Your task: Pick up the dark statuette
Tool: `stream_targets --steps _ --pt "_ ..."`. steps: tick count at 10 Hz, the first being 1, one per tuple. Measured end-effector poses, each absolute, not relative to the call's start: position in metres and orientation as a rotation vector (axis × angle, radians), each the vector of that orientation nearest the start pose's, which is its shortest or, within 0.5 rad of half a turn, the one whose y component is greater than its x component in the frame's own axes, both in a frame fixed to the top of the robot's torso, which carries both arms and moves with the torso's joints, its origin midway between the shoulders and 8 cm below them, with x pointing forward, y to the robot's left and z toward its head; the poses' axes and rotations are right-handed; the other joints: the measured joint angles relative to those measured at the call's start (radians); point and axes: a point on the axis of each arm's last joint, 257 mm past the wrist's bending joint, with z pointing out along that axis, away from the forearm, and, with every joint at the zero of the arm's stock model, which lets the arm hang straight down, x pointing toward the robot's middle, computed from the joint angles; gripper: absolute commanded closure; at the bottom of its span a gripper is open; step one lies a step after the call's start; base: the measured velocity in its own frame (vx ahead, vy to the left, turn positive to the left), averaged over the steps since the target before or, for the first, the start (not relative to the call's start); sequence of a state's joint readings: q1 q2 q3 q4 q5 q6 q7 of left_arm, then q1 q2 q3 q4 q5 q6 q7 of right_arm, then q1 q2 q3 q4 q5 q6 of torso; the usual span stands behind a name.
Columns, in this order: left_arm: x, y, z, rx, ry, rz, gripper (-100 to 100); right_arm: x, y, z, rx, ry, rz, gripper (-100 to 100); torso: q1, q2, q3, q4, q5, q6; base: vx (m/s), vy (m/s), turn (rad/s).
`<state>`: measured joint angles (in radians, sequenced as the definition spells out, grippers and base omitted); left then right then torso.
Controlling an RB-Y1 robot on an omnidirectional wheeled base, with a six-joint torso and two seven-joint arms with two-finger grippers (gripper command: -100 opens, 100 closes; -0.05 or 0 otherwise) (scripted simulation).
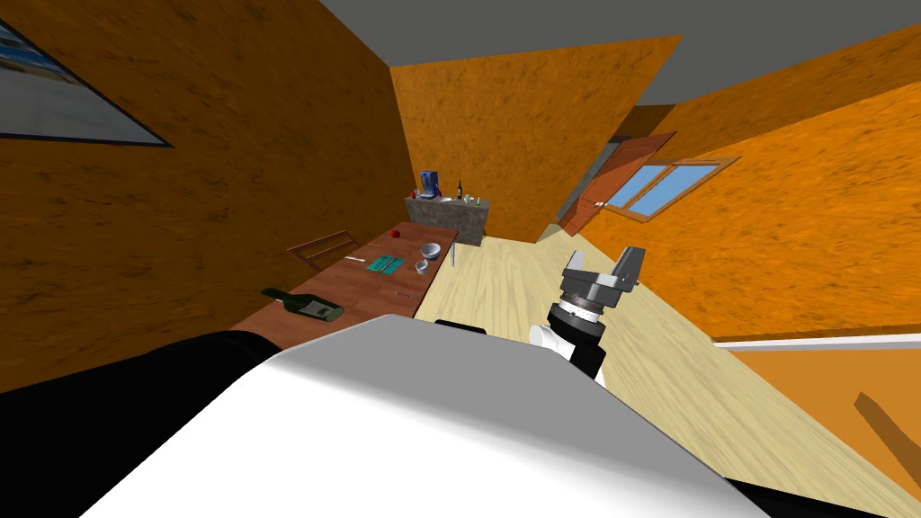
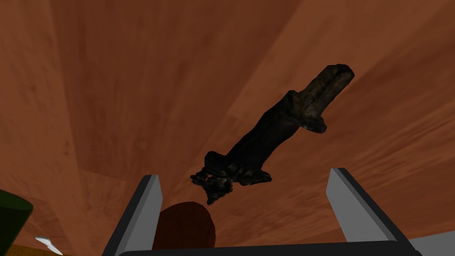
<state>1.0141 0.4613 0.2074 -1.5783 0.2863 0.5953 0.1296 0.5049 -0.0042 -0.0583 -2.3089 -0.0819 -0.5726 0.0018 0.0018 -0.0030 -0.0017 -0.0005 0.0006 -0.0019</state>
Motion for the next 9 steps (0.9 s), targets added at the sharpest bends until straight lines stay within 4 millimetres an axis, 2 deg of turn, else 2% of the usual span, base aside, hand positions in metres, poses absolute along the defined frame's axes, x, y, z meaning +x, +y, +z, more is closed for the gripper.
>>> stream_targets --steps 2,3,7,8,9 --pt "-0.1010 0.5485 -0.5030 -2.296 1.547 0.330 -100 0.3188 -0.3040 0.0502 0.615 0.495 1.312 0 0.000 0.000 0.000 0.000 0.000 0.000 -0.011 0.014 -0.004" --pt "-0.1008 0.5486 -0.5035 -2.295 1.547 0.329 100 0.3188 -0.3040 0.0502 0.615 0.495 1.312 0 -0.001 0.000 0.000 0.000 0.000 0.000 0.000 0.000 0.000" --pt "-0.0999 0.5490 -0.5031 -2.295 1.544 0.326 100 0.3188 -0.3040 0.0502 0.615 0.495 1.312 0 0.001 -0.002 -0.001 -0.001 0.001 0.001 0.000 0.000 0.000" --pt "-0.0998 0.5489 -0.5031 -2.295 1.544 0.326 0 0.3188 -0.3040 0.0502 0.615 0.495 1.312 0 0.001 -0.002 -0.001 -0.001 0.001 0.001 0.000 0.000 0.000" --pt "-0.0998 0.5490 -0.5031 -2.295 1.544 0.325 100 0.3188 -0.3040 0.0502 0.615 0.495 1.312 0 0.001 -0.002 -0.001 -0.001 0.001 0.001 0.011 -0.014 0.001"
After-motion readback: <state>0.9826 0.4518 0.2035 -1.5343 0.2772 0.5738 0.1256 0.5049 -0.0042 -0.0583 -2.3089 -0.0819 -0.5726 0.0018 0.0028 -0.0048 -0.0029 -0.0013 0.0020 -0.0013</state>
